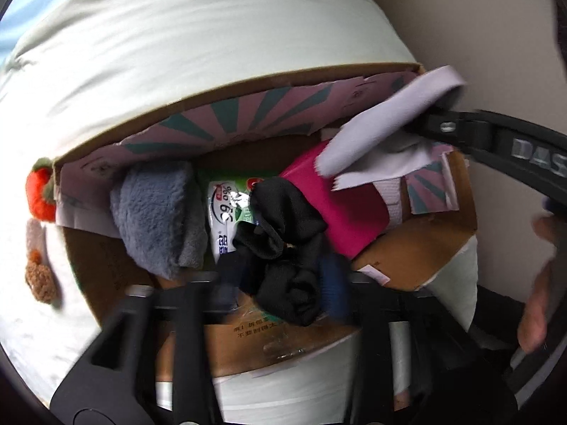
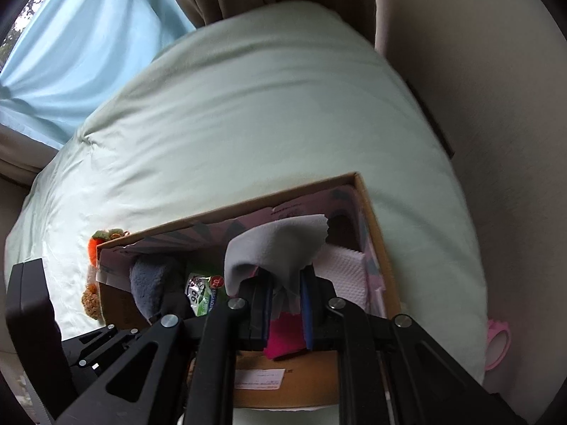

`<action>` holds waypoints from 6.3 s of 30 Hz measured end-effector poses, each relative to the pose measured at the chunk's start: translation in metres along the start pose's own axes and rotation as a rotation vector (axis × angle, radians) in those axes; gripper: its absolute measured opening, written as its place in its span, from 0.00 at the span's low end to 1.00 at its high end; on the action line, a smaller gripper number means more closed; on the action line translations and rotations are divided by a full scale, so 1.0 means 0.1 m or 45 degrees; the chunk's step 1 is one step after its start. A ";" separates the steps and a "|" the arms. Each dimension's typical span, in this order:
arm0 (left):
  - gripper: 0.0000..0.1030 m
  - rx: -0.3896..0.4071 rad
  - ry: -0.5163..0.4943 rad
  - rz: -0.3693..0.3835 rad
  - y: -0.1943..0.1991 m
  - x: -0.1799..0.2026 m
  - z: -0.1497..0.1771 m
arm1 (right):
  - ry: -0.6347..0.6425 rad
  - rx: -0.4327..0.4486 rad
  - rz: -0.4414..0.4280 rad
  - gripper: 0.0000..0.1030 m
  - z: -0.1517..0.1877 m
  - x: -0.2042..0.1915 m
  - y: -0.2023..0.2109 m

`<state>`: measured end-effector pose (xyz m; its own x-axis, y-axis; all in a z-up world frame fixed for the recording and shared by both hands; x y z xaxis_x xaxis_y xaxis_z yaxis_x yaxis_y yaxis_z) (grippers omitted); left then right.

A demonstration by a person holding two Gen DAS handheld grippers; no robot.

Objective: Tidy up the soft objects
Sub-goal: 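Open the left tool dropping the sock in the box while the right tool releases the cloth, then withdraw both tools from the box toward the brown plush and orange pompom, then grasp the brown plush toy with the left tool while the right tool grasps the orange pompom, then lift the brown plush and orange pompom and carry them over the box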

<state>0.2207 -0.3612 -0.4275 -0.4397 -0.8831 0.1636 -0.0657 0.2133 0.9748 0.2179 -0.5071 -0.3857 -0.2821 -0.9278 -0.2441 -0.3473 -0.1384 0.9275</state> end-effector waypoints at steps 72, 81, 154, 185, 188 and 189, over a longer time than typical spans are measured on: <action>1.00 0.755 0.376 -0.335 3.38 -2.54 2.10 | 0.426 0.631 -0.144 1.00 1.25 -2.88 2.28; 1.00 0.692 0.204 -0.235 2.55 -3.07 1.78 | 0.349 0.621 -0.097 1.00 1.14 -3.28 1.37; 0.36 0.774 -0.143 -0.212 1.38 -2.85 1.23 | 0.393 0.639 0.012 0.38 0.72 -3.18 -0.21; 0.36 0.790 0.054 -0.090 2.26 -0.14 0.58 | 0.382 0.621 0.048 0.38 0.61 -0.90 2.00; 0.36 0.726 0.057 -0.092 2.01 -0.07 0.49 | 0.369 0.567 0.048 0.38 0.57 -0.74 1.83; 0.36 0.708 0.061 -0.093 1.92 -0.07 0.46 | 0.365 0.544 0.052 0.38 0.55 -0.68 1.74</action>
<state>0.1700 -0.2944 -0.2483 -0.3759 -0.9191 0.1183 -0.5621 0.3277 0.7594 0.1269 -0.4494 -0.2231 -0.0677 -0.9955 -0.0671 -0.6923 -0.0016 0.7216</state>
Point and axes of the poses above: each gripper's, at about its wrist camera, not at the fingertips, and y roughly against the way its jaws point, x to its right, z to its underside, the point moved 2 cm from there along -y, roughly the way its jaws point, and after that the axes turned 1 degree about y, right-handed, at the moved point
